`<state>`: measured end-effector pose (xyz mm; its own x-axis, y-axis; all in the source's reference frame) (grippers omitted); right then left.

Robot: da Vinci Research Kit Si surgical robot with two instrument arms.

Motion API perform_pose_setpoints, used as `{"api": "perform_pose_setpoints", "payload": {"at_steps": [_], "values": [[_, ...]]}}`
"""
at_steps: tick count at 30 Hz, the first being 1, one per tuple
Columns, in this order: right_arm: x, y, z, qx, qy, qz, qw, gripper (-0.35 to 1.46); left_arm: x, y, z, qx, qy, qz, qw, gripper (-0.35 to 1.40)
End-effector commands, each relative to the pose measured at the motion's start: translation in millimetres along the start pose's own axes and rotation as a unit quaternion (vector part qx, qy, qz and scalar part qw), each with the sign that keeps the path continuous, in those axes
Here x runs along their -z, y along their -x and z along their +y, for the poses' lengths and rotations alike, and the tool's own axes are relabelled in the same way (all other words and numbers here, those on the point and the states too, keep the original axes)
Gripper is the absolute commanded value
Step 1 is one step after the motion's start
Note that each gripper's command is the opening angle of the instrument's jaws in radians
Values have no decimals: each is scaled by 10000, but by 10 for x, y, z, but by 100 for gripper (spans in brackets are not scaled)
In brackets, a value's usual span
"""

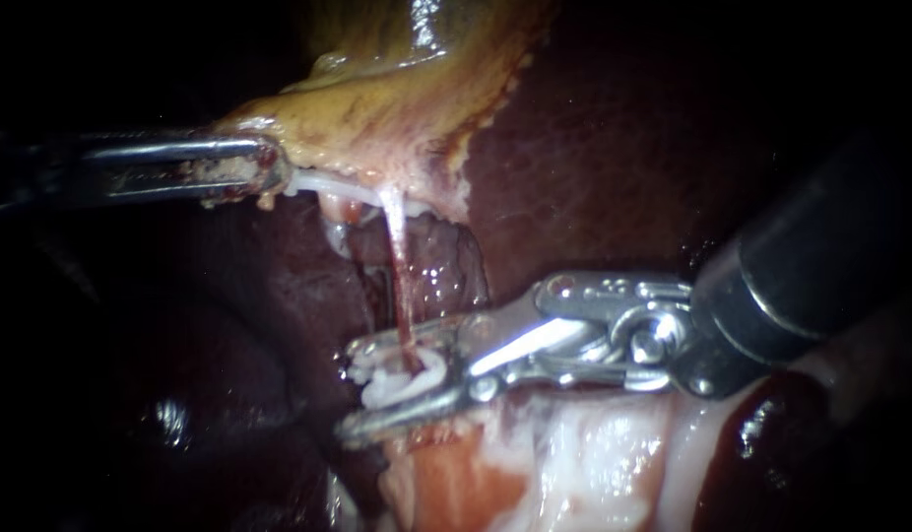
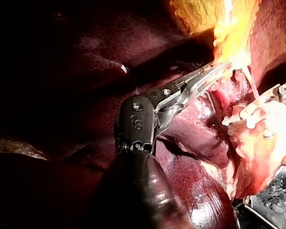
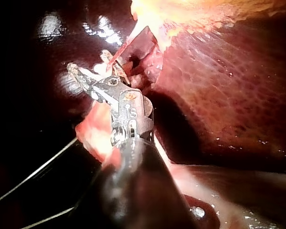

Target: Clipping second clip right tube

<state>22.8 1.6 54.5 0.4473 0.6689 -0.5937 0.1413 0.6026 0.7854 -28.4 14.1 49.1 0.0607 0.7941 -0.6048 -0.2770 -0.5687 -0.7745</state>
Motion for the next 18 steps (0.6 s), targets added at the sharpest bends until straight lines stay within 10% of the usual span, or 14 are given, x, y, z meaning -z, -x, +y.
{"api": "perform_pose_setpoints", "payload": {"at_steps": [1, 18], "values": [[1, 1, -1, 9, -26, -21, 10000, 48, 0, 0, 0, -1, 1, -2, 10000, -35], [7, 2, -4, -112, -380, -111, 9992, 20, 0, 1, 0, -4, -1, -1, 10000, -35]]}}
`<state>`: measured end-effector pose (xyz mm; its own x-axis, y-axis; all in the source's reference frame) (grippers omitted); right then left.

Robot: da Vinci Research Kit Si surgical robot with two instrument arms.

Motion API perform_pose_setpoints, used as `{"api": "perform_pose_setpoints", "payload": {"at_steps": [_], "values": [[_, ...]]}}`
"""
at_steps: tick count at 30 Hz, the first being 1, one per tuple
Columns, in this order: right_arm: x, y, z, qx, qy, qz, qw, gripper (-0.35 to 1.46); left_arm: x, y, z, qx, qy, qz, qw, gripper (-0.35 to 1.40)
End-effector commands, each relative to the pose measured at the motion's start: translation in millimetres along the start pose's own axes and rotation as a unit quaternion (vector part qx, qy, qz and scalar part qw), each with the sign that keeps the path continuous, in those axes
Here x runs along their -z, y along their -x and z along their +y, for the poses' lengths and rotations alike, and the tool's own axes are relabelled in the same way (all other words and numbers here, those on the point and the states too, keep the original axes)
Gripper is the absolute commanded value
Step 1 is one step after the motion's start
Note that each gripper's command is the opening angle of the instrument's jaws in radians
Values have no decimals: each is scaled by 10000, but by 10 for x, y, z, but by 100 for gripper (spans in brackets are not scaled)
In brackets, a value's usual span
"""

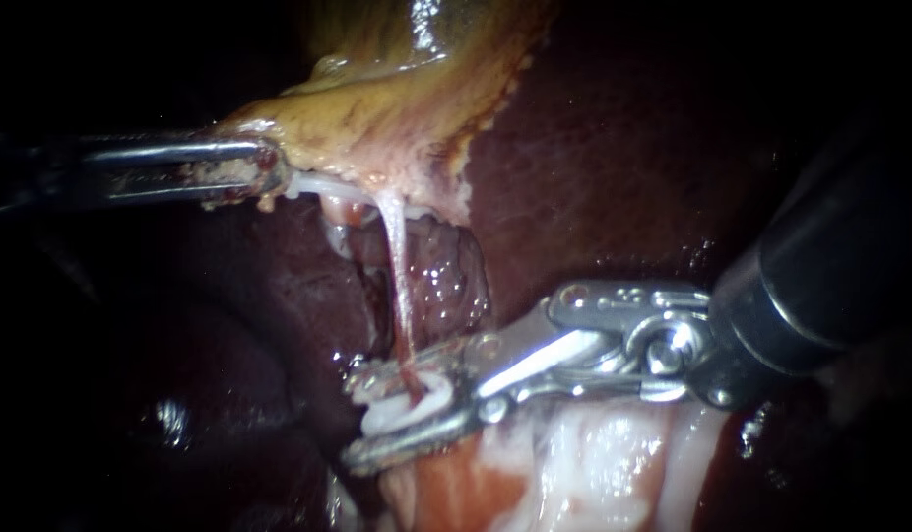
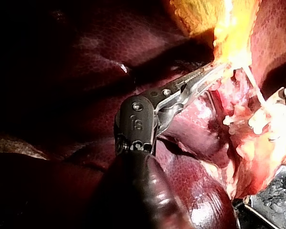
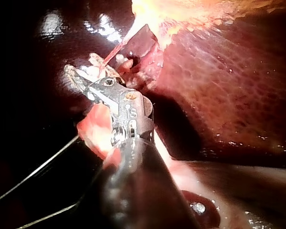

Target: Clipping second clip right tube

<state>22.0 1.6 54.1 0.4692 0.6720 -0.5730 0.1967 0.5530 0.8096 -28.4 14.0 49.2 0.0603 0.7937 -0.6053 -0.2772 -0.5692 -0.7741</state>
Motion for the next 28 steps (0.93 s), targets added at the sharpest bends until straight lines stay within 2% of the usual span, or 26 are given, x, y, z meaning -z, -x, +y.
{"api": "perform_pose_setpoints", "payload": {"at_steps": [1, 8, 13, 18, 28], "values": [[0, 1, 1, 17, -53, -33, 10000, 15, 0, 0, 0, -1, 0, 0, 10000, -35], [1, 1, 4, 67, -263, -146, 9995, -6, 0, 0, 0, -1, 0, 0, 10000, -35], [1, 1, 5, 45, -280, -155, 9995, -35, 0, 0, 0, -30, 0, 0, 10000, -35], [2, 2, 7, 32, -342, -70, 9994, -35, 0, 0, 0, -1, -1, 0, 10000, -35], [1, 3, 5, 13, -357, -80, 9993, -35, 0, 0, 0, -2, -2, 1, 10000, -35]]}}
